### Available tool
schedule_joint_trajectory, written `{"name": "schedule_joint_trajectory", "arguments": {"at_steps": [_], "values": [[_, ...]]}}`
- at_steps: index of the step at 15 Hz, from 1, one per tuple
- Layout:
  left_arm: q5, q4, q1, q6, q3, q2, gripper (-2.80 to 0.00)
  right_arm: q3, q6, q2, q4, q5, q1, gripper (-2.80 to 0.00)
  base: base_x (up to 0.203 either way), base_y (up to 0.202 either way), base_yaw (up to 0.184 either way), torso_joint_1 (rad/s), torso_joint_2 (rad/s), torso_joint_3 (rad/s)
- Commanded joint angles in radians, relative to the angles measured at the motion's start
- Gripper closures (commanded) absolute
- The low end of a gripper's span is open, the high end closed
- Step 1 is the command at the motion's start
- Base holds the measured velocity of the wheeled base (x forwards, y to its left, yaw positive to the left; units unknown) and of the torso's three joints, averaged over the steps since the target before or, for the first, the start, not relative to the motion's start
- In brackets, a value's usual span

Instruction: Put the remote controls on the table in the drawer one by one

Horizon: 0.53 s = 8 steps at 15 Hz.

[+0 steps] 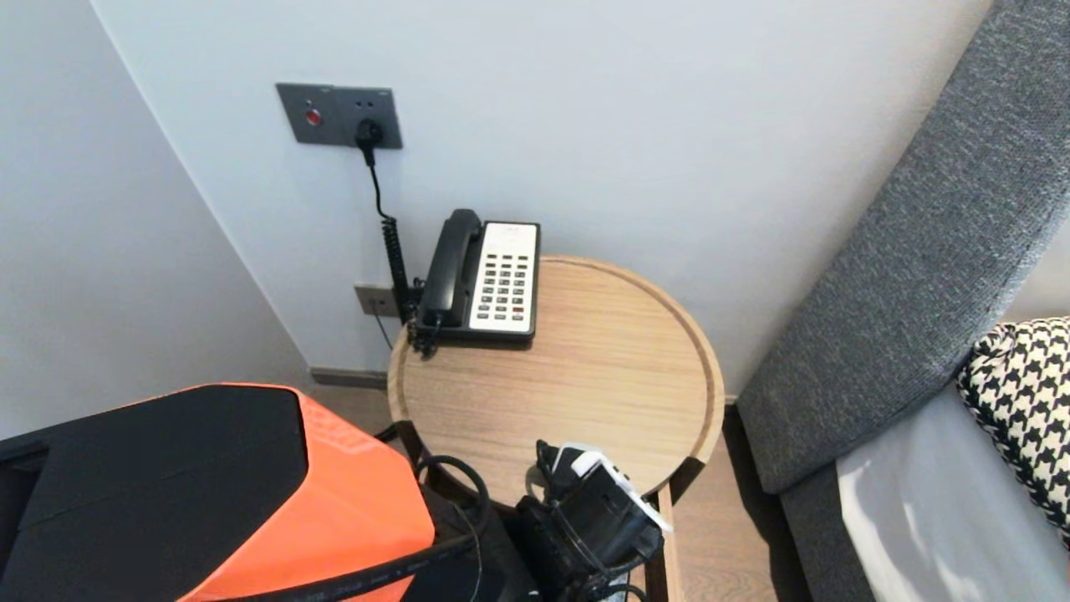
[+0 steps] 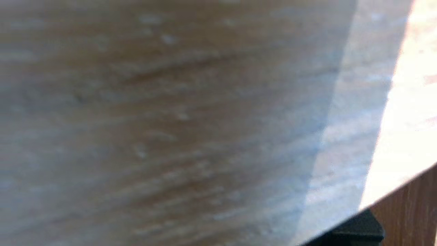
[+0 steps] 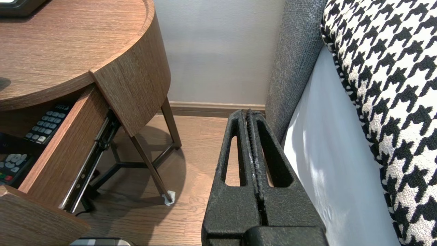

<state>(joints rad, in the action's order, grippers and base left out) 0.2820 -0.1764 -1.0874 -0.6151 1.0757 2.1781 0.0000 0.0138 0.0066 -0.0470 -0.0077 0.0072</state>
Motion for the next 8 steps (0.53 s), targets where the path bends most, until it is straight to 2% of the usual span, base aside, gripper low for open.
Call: {"name": "schedule_joint_trajectory", "arguments": {"at_steps": [1,6,7,8], "values": [[-0.009,0.000,0.003,-0.003,0.001,0.019,0.00,0.025,0.000,0.001,-0.001,0.000,0.000,0.00,0.000,0.000,0.000,0.000,0.00,0.000],[-0.007,0.000,0.004,-0.003,0.000,0.019,0.00,0.025,0.000,0.001,-0.001,0.000,0.000,0.00,0.000,0.000,0.000,0.000,0.00,0.000],[-0.007,0.000,0.004,-0.005,0.000,0.019,-0.57,0.025,0.000,0.001,-0.001,0.000,0.000,0.00,0.000,0.000,0.000,0.000,0.00,0.000],[-0.007,0.000,0.003,-0.003,-0.002,0.015,-2.80,0.025,0.000,0.001,-0.001,0.000,0.000,0.00,0.000,0.000,0.000,0.000,0.00,0.000]]}}
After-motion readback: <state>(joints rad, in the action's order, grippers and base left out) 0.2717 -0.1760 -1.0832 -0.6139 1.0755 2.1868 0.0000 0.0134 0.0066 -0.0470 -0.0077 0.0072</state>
